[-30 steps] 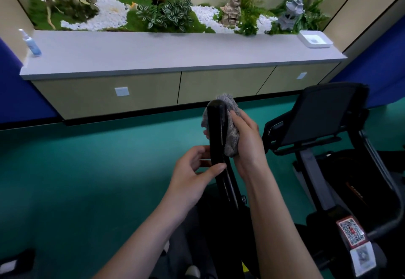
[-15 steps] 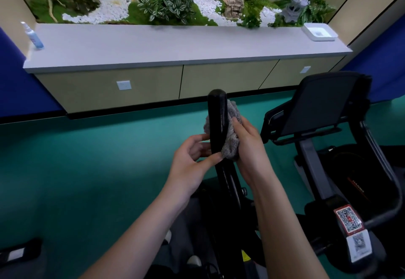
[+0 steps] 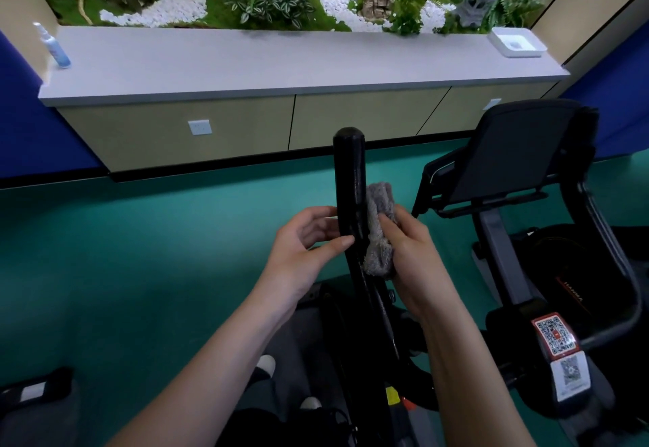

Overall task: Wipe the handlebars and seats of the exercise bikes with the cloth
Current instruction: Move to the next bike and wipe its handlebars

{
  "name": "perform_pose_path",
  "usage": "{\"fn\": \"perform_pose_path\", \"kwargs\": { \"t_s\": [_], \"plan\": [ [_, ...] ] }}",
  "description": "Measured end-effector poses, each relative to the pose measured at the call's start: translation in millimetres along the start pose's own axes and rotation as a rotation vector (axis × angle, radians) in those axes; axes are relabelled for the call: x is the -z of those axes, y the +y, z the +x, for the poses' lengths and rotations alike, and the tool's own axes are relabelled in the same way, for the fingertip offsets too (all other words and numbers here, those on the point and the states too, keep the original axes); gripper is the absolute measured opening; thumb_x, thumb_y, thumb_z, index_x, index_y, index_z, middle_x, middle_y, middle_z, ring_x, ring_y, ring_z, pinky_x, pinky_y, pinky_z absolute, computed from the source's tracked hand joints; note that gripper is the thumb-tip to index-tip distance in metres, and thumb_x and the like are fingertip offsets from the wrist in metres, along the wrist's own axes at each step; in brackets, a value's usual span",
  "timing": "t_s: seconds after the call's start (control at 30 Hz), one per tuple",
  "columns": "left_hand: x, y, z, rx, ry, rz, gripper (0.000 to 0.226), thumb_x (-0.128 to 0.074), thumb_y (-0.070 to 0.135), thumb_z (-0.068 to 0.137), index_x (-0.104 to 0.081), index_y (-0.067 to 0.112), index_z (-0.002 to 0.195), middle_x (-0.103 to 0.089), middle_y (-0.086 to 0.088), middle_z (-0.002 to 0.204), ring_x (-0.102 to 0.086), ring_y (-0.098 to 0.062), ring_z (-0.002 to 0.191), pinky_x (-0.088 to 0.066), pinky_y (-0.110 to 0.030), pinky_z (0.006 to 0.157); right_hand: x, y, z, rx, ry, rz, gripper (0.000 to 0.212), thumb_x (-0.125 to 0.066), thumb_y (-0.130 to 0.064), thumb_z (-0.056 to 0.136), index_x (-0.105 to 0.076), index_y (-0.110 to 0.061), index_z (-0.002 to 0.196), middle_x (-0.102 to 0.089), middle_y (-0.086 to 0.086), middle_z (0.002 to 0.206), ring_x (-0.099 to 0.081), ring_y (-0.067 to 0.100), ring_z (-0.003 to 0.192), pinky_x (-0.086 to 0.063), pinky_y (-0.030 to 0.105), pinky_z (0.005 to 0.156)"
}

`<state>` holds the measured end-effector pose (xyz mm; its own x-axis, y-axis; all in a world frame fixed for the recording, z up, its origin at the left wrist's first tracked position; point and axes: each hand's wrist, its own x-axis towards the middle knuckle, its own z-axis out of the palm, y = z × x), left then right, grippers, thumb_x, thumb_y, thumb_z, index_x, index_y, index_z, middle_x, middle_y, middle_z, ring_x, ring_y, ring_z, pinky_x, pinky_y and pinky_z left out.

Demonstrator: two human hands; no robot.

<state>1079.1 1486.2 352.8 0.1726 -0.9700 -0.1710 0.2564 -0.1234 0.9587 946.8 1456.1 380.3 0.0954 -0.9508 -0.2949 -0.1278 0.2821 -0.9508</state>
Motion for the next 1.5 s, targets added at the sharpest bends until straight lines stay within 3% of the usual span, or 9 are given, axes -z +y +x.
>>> {"fn": "perform_pose_path", "kwargs": {
  "t_s": [0.23, 0.33, 0.43, 0.53, 0.67, 0.9, 1.1, 1.3, 1.5],
  "plan": [
    [1.1, 4.2, -1.4, 0.034, -0.025, -0.016, 0.035, -0.068, -0.007, 0.077, -0.060, 0.002, 0.110, -0.065, -0.007, 0.104, -0.063, -0.014, 0.084, -0.052, -0.021, 0.081, 22.7, 3.1, -29.2, 0.020, -0.028, -0.255, 0.019, -0.049, -0.012, 0.097, -0.068, -0.015, 0.093, -0.071, 0.007, 0.081, -0.066, 0.024, 0.081, -0.050, 0.039, 0.075],
    [2.3, 4.6, -2.8, 0.040, -0.032, -0.021, 0.033, -0.066, -0.006, 0.079, -0.061, 0.003, 0.111, -0.065, -0.009, 0.106, -0.063, -0.015, 0.086, -0.052, -0.020, 0.081, 31.3, -0.7, -46.0, 0.193, 0.084, -0.596, 0.017, -0.055, -0.010, 0.092, -0.065, -0.019, 0.083, -0.062, -0.001, 0.066, -0.058, 0.011, 0.065, -0.043, 0.020, 0.062],
    [3.5, 4.5, -4.5, 0.046, -0.034, -0.021, 0.034, -0.065, -0.006, 0.080, -0.061, 0.004, 0.112, -0.065, -0.013, 0.110, -0.063, -0.018, 0.088, -0.052, -0.025, 0.082, 18.6, -13.5, -57.0, 0.485, 0.287, -0.692, 0.015, -0.057, -0.007, 0.091, -0.068, -0.013, 0.099, -0.063, -0.003, 0.086, -0.055, 0.004, 0.077, -0.042, 0.008, 0.067],
    [1.9, 6.1, -5.3, 0.046, -0.046, 0.000, 0.036, -0.064, -0.007, 0.081, -0.060, 0.001, 0.115, -0.066, -0.013, 0.112, -0.063, -0.021, 0.090, -0.051, -0.032, 0.086, -4.0, -23.4, -47.3, 0.681, 0.357, -0.709, 0.023, -0.057, -0.003, 0.091, -0.066, -0.004, 0.112, -0.059, 0.008, 0.109, -0.056, 0.008, 0.092, -0.047, 0.017, 0.079],
    [1.1, 7.4, -4.9, 0.052, -0.055, 0.002, 0.036, -0.061, -0.010, 0.082, -0.058, -0.002, 0.117, -0.065, -0.015, 0.113, -0.061, -0.024, 0.091, -0.049, -0.037, 0.085, -23.4, -29.4, -21.0, 0.760, 0.374, -0.732, 0.029, -0.059, 0.005, 0.085, -0.068, -0.003, 0.112, -0.060, 0.013, 0.104, -0.058, 0.029, 0.094, -0.047, 0.030, 0.082],
    [2.2, 5.5, -5.3, 0.061, -0.032, 0.010, 0.029, -0.054, -0.006, 0.088, -0.061, 0.000, 0.116, -0.066, -0.012, 0.108, -0.062, -0.015, 0.092, -0.053, -0.025, 0.078, 2.4, -2.3, -48.3, 0.711, 0.199, -0.853, 0.035, -0.065, 0.013, 0.073, -0.071, -0.004, 0.103, -0.064, 0.009, 0.089, -0.056, 0.028, 0.085, -0.043, 0.023, 0.075],
    [-1.0, 5.4, -10.8, 0.003, -0.010, 0.097, 0.030, -0.061, 0.004, 0.088, -0.061, 0.007, 0.118, -0.065, -0.006, 0.114, -0.063, -0.014, 0.092, -0.052, -0.027, 0.082, 26.7, -7.8, -53.2, 0.536, 0.175, -0.678, 0.025, -0.067, 0.001, 0.082, -0.073, -0.011, 0.102, -0.067, -0.006, 0.098, -0.059, -0.003, 0.091, -0.043, 0.006, 0.082],
    [-7.5, 1.9, -16.1, -0.053, 0.012, 0.130, 0.034, -0.068, 0.005, 0.083, -0.059, 0.018, 0.113, -0.064, 0.008, 0.104, -0.061, 0.001, 0.079, -0.052, -0.016, 0.074, 21.4, 2.3, -62.0, 0.460, 0.150, -0.682, 0.024, -0.066, -0.006, 0.085, -0.073, -0.018, 0.105, -0.064, -0.018, 0.086, -0.060, 0.004, 0.088, -0.039, 0.004, 0.075],
    [-9.7, 0.7, -16.4, -0.038, 0.031, 0.110, 0.037, -0.069, 0.003, 0.081, -0.059, 0.018, 0.113, -0.062, 0.010, 0.100, -0.063, -0.005, 0.084, -0.050, -0.013, 0.072, 45.9, 6.1, -60.4, 0.290, 0.114, -0.516, 0.024, -0.063, -0.009, 0.085, -0.072, -0.030, 0.088, -0.071, -0.007, 0.073, -0.066, 0.011, 0.073, -0.051, 0.032, 0.066]
  ]
}}
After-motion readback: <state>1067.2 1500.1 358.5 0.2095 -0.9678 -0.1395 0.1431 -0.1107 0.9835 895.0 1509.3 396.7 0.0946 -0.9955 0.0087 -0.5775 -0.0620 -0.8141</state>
